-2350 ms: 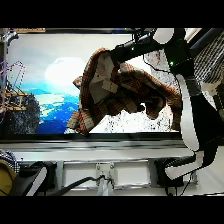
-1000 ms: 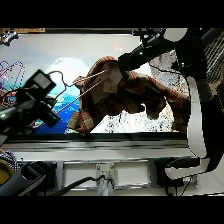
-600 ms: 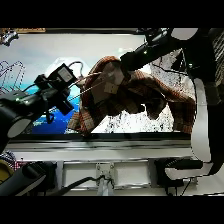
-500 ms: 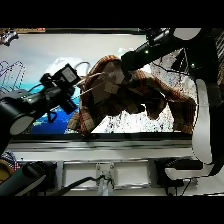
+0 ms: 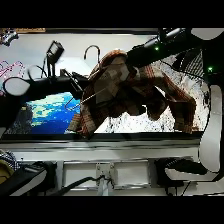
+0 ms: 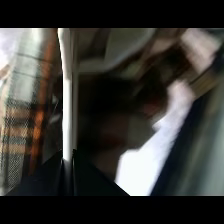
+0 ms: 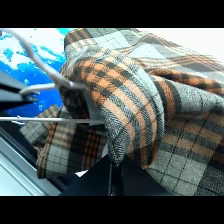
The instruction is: Fold the clothes and pants, and hang the long-sleeved shirts on hangers.
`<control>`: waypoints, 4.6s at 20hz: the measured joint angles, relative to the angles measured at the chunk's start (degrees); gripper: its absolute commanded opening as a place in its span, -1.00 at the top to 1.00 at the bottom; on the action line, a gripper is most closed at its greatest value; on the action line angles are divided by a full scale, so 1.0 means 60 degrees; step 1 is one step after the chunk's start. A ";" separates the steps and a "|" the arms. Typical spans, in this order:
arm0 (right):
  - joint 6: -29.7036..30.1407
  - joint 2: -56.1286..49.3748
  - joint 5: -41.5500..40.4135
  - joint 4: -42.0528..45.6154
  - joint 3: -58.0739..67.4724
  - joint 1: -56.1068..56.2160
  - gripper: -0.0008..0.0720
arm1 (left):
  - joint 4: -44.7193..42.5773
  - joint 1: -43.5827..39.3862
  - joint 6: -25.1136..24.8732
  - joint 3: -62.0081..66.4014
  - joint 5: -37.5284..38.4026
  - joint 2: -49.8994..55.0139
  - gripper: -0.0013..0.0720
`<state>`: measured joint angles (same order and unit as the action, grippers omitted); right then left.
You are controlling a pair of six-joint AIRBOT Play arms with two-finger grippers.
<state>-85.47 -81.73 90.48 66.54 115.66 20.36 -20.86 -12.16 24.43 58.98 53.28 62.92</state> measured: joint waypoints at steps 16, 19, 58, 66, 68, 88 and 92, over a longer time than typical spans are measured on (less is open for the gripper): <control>-0.0193 -0.0015 -0.0477 0.1665 0.0004 0.0000 0.84 | 0.6433 0.1162 -0.2871 0.0029 0.6736 0.4331 0.91; -0.0302 -0.0018 -0.0463 0.1271 0.0004 0.0033 0.84 | 0.6506 0.0976 -0.2907 0.0117 0.6808 0.4415 0.91; 0.9548 0.2554 -0.1978 0.2769 -0.1566 0.0146 -0.73 | 0.8273 -0.0408 -0.2204 0.1377 0.8087 0.5916 0.90; 1.0025 0.1585 -0.2674 0.0991 -0.2455 -0.0922 -0.66 | 0.8269 -0.0408 -0.2208 0.1377 0.8080 0.5916 0.90; 1.0076 0.1260 -0.2776 0.0827 -0.2488 -0.0994 -0.16 | 0.8269 -0.0408 -0.2204 0.1377 0.8076 0.5923 0.90; 1.0437 0.1366 -0.3224 0.0339 -0.2503 -0.1060 0.85 | 1.4480 -0.0058 -0.2357 0.1417 0.6867 0.5923 -0.83; 1.0255 0.1494 -0.2900 0.0339 -0.2499 -0.1060 0.85 | 1.5803 0.0073 -0.2943 0.1909 0.5723 0.5778 0.06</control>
<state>-23.94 -72.77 73.08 68.58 100.66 14.00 73.95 -11.73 6.76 70.43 87.61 97.58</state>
